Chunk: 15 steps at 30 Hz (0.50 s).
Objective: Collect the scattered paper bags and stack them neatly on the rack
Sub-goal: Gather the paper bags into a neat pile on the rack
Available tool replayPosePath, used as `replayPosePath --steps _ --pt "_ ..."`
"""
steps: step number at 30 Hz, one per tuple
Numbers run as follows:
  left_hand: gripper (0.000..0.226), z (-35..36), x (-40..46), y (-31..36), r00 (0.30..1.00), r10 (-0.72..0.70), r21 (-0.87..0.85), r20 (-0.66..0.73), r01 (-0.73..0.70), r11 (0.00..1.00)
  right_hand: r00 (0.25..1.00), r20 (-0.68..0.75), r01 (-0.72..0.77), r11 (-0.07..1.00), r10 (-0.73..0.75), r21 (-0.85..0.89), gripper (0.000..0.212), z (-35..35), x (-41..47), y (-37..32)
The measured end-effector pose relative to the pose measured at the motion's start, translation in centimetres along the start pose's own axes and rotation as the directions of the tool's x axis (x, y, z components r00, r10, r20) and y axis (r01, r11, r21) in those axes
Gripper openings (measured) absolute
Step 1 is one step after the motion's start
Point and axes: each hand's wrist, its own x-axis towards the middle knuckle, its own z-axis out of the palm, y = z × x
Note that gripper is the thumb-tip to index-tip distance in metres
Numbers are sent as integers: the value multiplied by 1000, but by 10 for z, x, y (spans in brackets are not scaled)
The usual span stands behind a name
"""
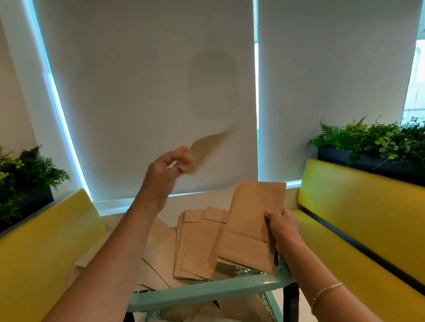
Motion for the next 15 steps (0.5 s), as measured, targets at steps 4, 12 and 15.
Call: replayPosePath --steps 4,12,15 --pt "58 18 -10 -47 982 -25 456 186 -64 888 1000 13 -13 999 12 51 22 -1 0 0" --pt "55 53 -31 -92 926 -205 618 316 -37 785 998 60 18 997 -22 77 29 -2 -6 -2" --pt "50 62 -31 -93 936 -199 648 289 -38 761 995 72 65 997 -68 53 32 -1 -9 -2"
